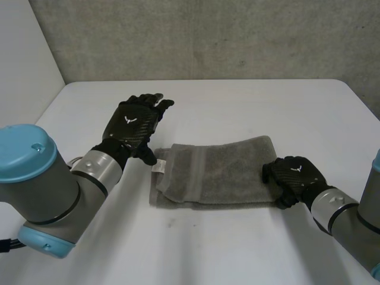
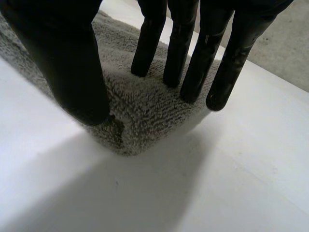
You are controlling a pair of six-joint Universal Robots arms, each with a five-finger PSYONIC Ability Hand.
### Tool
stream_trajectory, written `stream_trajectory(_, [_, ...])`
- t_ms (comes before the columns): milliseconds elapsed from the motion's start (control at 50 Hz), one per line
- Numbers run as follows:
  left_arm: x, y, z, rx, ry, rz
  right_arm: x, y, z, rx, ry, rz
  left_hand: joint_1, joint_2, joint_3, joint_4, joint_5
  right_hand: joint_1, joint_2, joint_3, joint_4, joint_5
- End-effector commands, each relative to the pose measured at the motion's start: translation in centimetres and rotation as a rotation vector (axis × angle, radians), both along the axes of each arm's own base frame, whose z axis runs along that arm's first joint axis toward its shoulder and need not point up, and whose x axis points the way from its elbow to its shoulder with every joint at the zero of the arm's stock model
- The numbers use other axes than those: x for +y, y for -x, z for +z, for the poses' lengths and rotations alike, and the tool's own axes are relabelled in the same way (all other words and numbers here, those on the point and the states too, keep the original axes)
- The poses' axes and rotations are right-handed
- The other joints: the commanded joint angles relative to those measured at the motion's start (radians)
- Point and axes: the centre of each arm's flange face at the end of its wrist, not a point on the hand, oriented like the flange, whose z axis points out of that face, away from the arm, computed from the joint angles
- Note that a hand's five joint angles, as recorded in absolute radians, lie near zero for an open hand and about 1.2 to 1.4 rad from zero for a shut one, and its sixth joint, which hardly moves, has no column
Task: Fold the towel.
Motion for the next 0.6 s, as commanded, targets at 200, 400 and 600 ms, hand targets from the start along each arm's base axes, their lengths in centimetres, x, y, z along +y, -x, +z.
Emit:
stream_trajectory(200, [0.3, -0.4, -0.6, -0.01, -0.021, 0.014, -2.0, 0.8, -1.0, 0.001, 0.054, -0.053, 0.001, 0.009, 0.007, 0.007, -0.03, 0.599, 0.7, 0.707, 0.708, 0.715])
stream_trajectory(400, [0.1, -0.9, 0.6, 0.004, 0.008, 0.034, -3.1, -4.2, 4.7, 0.001, 0.298, 0.098, 0.001, 0.009, 0.007, 0.007, -0.03, 0.599, 0.7, 0.707, 0.708, 0.715])
stream_trajectory(600, [-0.8, -2.2, 1.5, 0.016, 0.026, 0.109, 6.2, -17.1, 3.8, 0.002, 0.3, 0.563, 0.002, 0.01, 0.008, 0.007, -0.029, 0.599, 0.7, 0.707, 0.708, 0.715])
